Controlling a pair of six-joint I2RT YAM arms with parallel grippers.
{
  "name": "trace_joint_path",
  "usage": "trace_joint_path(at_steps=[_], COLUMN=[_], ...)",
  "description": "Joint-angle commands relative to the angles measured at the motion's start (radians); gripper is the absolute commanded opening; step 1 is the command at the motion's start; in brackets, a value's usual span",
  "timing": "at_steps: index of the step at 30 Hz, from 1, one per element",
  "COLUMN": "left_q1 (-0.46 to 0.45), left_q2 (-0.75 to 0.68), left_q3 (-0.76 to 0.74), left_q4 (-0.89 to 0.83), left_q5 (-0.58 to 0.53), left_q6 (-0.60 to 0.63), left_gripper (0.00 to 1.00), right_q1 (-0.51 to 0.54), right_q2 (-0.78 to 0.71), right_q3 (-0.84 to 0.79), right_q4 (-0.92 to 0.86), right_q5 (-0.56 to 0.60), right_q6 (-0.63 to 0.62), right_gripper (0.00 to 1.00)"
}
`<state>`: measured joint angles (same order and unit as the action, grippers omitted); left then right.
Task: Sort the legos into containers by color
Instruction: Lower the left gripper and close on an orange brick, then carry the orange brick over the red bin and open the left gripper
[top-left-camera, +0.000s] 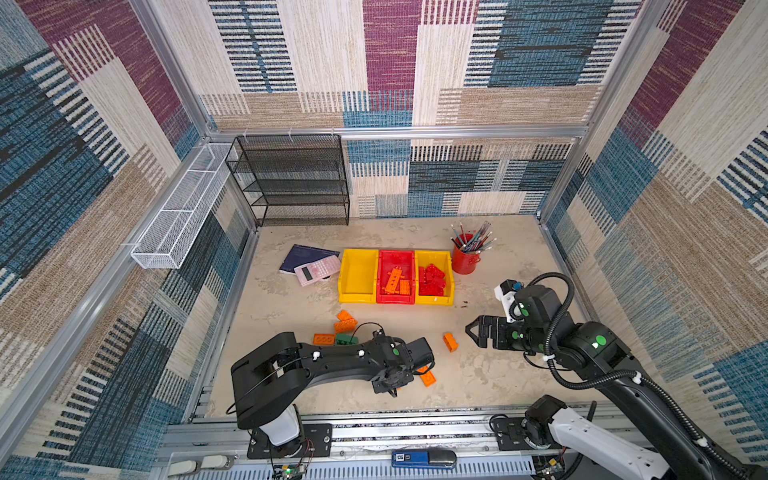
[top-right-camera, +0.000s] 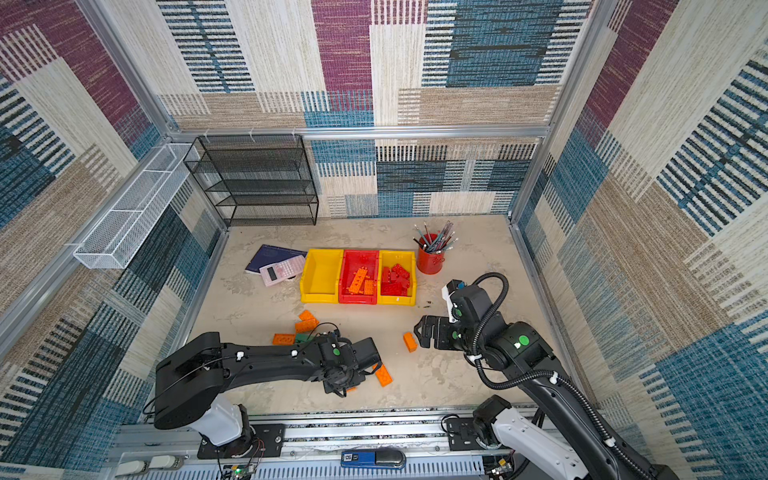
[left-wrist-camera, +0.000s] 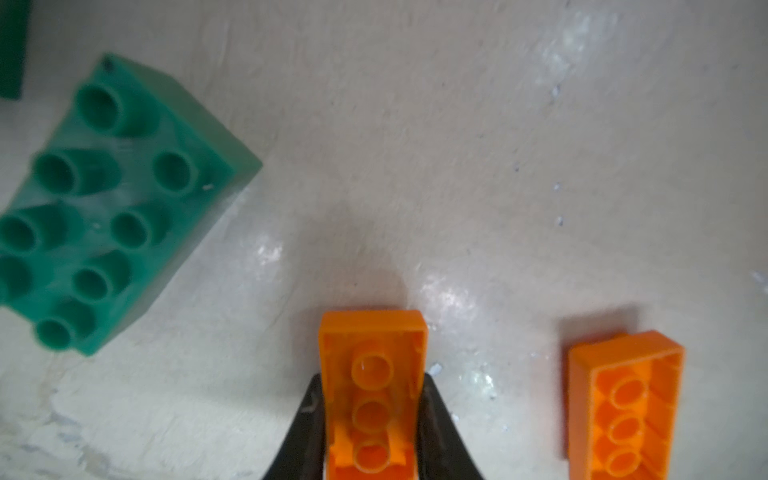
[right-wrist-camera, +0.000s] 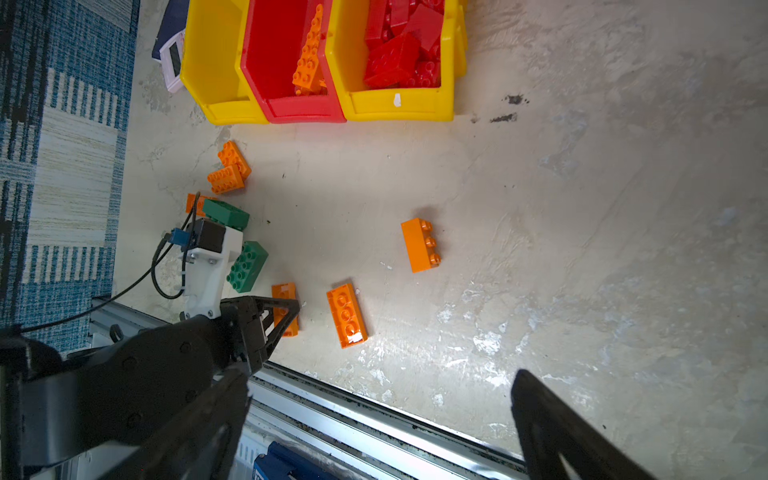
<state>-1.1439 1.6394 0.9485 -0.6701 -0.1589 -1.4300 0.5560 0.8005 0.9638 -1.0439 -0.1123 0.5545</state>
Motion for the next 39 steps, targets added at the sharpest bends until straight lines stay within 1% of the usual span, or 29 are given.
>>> trace_joint_path(at_steps=[1, 3, 5, 11, 14, 17, 20, 24, 26, 28, 29, 30, 32, 34, 36, 39], left_q1=[0.046, 0.086, 0.135, 0.288, 0.372, 0.444, 0.501, 0.549, 0.562, 0.57, 0.573, 0.576, 0.583, 0.59, 0.597, 0.595], left_q2=[-0.016, -0.02, -0.015, 0.067, 0.141, 0.239, 0.346, 0.488, 0.543, 0.581, 0.597, 0.61, 0.631, 0.643, 0.642, 0.61], left_q3=[0.044, 0.091, 0.162, 0.487, 0.646, 0.798, 0.939, 1.122, 1.192, 1.23, 1.247, 1.257, 1.271, 1.28, 1.28, 1.268], left_q4=[-0.05, -0.091, -0.141, -0.291, -0.317, -0.336, -0.353, -0.398, -0.414, -0.414, -0.414, -0.414, -0.413, -0.412, -0.412, -0.408], left_q5=[0.006, -0.008, -0.029, -0.111, -0.106, -0.069, -0.021, 0.044, 0.066, 0.091, 0.101, 0.107, 0.124, 0.135, 0.144, 0.148], left_q6=[0.098, 0.16, 0.252, 0.571, 0.69, 0.765, 0.811, 0.859, 0.876, 0.886, 0.891, 0.895, 0.896, 0.898, 0.902, 0.908], left_gripper=[0.25, 0.25, 0.25, 0.25, 0.26, 0.27, 0.28, 0.28, 0.28, 0.29, 0.32, 0.38, 0.53, 0.61, 0.65, 0.65], right_q1=[0.0, 0.001, 0.001, 0.0, -0.001, 0.0, 0.001, 0.0, -0.001, 0.001, 0.001, 0.0, 0.0, 0.0, -0.001, 0.001], right_q2=[-0.019, -0.036, -0.052, -0.061, -0.034, -0.009, 0.011, 0.046, 0.063, 0.082, 0.095, 0.108, 0.136, 0.166, 0.196, 0.233], right_q3=[0.004, 0.006, 0.004, -0.007, 0.013, 0.053, 0.079, 0.098, 0.106, 0.116, 0.126, 0.137, 0.163, 0.185, 0.211, 0.235], right_q4=[0.022, 0.016, 0.01, 0.023, 0.032, 0.032, 0.033, 0.037, 0.041, 0.044, 0.044, 0.044, 0.043, 0.042, 0.045, 0.046], right_q5=[0.029, 0.041, 0.053, 0.075, 0.087, 0.109, 0.137, 0.165, 0.177, 0.187, 0.191, 0.195, 0.204, 0.209, 0.203, 0.191], right_q6=[0.026, 0.04, 0.057, 0.097, 0.12, 0.151, 0.18, 0.208, 0.219, 0.228, 0.228, 0.229, 0.224, 0.216, 0.201, 0.183], right_gripper=[1.0, 1.0, 1.0, 1.0, 1.0, 1.0, 1.0, 1.0, 1.0, 1.0, 1.0, 1.0, 1.0, 1.0, 0.99, 1.0])
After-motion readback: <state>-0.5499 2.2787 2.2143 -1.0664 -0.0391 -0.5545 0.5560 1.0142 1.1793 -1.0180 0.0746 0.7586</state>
